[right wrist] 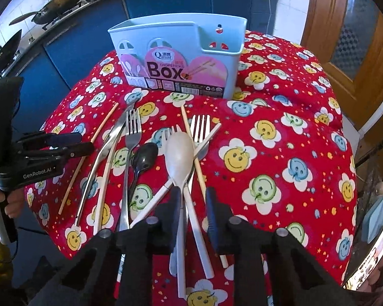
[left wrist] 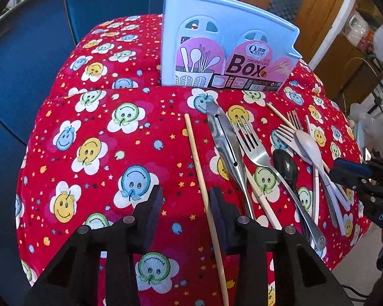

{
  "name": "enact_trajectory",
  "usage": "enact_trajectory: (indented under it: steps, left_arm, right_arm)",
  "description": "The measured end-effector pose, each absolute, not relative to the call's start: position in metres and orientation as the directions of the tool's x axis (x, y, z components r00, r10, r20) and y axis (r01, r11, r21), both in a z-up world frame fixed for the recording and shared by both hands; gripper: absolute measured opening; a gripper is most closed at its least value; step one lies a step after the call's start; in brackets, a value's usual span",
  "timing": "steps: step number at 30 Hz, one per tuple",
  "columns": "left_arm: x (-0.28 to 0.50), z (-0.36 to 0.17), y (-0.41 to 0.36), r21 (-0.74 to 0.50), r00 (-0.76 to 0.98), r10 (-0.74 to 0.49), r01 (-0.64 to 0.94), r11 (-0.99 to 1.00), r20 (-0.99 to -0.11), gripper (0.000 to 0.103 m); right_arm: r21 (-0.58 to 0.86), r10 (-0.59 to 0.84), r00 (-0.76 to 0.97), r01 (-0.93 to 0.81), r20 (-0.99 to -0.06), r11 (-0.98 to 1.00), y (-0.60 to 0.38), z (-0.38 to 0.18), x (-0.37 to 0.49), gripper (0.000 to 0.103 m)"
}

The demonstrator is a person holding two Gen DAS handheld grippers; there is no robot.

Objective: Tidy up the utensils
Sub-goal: 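Lower left tool onto a wooden chopstick and grasp it while right tool grasps a white plastic spoon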

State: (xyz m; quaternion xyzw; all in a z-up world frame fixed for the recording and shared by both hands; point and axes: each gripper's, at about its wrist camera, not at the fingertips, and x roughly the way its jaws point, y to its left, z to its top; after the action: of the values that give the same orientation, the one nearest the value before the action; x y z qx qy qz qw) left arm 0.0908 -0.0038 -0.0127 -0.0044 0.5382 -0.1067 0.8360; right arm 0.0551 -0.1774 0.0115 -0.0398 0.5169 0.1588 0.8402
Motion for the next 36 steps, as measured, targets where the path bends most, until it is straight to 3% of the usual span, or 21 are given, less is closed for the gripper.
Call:
enact_trajectory:
  steps: [11, 13, 17, 26, 36]
  left_arm:
    - [0.099, -0.014, -0.013, -0.068, 0.366, -0.138, 0.197, 0.978, -0.92, 0.037]
    - [0.099, -0.013, -0.012, -0.074, 0.373, -0.144, 0.197, 0.978, -0.917, 0.026]
    - [0.101, -0.012, -0.006, -0.145, 0.375, -0.206, 0.184, 0.972, -0.904, 0.006]
    - [0.084, -0.003, 0.01, -0.27, 0.438, -0.323, 0.18, 0.946, -0.839, 0.004]
    - [0.056, 0.028, 0.016, -0.308, 0.604, -0.372, 0.211, 0.928, -0.705, 0.004]
  right_arm:
    - [0.058, 0.193, 0.375, -0.341, -0.907, 0.938, -0.16, 0.004, 0.066, 0.017]
    - [0.052, 0.189, 0.376, -0.346, -0.907, 0.937, -0.158, 0.002, 0.067, 0.011]
    - [0.067, 0.208, 0.398, -0.34, -0.893, 0.938, -0.16, 0.004, 0.064, 0.01]
    - [0.123, 0.278, 0.487, -0.326, -0.828, 0.937, -0.174, 0.025, 0.05, 0.01]
    - [0.16, 0.338, 0.658, -0.317, -0.673, 0.935, -0.178, 0.051, 0.022, 0.01]
